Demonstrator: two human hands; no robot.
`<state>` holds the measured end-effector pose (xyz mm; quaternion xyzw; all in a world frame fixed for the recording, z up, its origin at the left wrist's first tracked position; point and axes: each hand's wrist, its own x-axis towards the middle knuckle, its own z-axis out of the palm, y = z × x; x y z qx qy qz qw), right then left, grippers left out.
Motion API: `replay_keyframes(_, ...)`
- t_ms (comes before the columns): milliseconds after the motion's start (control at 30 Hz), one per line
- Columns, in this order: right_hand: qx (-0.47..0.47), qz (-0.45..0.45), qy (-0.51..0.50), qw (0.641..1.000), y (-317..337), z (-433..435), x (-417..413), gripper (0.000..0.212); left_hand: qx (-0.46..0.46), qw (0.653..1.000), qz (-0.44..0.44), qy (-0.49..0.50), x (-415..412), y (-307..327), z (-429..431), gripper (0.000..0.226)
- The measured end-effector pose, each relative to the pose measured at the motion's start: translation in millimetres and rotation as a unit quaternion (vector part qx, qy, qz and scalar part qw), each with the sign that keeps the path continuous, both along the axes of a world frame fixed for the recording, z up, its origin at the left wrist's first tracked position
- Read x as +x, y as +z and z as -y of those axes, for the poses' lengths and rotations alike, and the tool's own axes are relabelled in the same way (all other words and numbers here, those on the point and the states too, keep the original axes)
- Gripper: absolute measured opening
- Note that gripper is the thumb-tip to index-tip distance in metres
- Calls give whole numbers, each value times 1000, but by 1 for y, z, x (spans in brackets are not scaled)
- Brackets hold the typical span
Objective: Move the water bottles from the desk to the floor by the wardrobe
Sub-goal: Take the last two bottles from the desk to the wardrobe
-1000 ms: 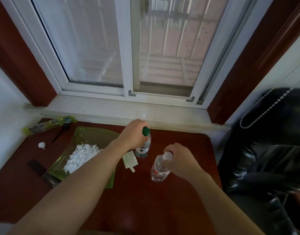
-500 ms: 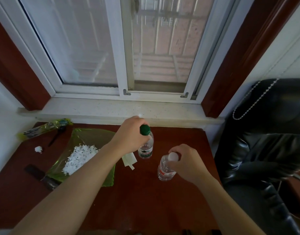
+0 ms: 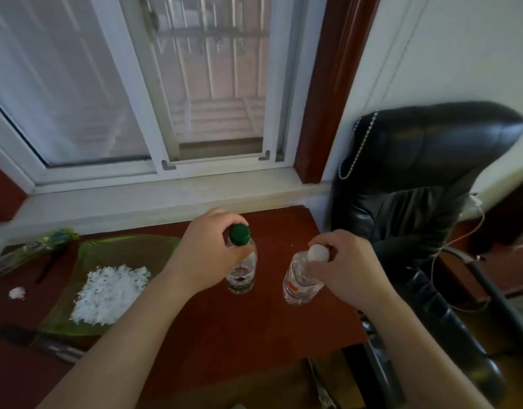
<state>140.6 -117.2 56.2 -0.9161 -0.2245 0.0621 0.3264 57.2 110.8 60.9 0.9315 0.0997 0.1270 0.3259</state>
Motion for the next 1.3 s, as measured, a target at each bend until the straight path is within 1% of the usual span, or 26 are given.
replay_keyframes(167,-2,25,-32,999,22,54,-24,10,-6,1000,5,-21,-11,11,53,27)
replay_keyframes(300,2,34,-84,996,33,108,-52,16,-17,998,16,-56,-20,14,105,28)
replay_keyframes(467,0,11,-137,991,45,183,-94,20,-31,994,21,-107,-34,18,181,27)
replay_keyframes(567,-5,5,-176,984,48,231,-120,20,-38,989,20,-141,-42,17,231,26)
replay_keyframes(667,-11,9,-220,975,47,279,-145,14,-38,982,28,-183,-47,13,282,28)
replay_keyframes(767,-12,11,-270,963,44,327,-170,13,-31,972,26,-232,-51,8,332,31)
replay_keyframes(900,6,-2,-338,941,41,390,-201,16,-47,951,15,-307,-53,8,398,29)
replay_keyframes(1033,14,12,-416,909,39,445,-228,17,-52,920,7,-390,-45,11,462,30)
replay_keyframes(1167,6,29,-488,872,35,492,-252,20,-50,879,1,-473,-35,13,527,30)
replay_keyframes(1300,0,38,-565,824,29,536,-271,21,-57,833,1,-551,-21,9,593,32)
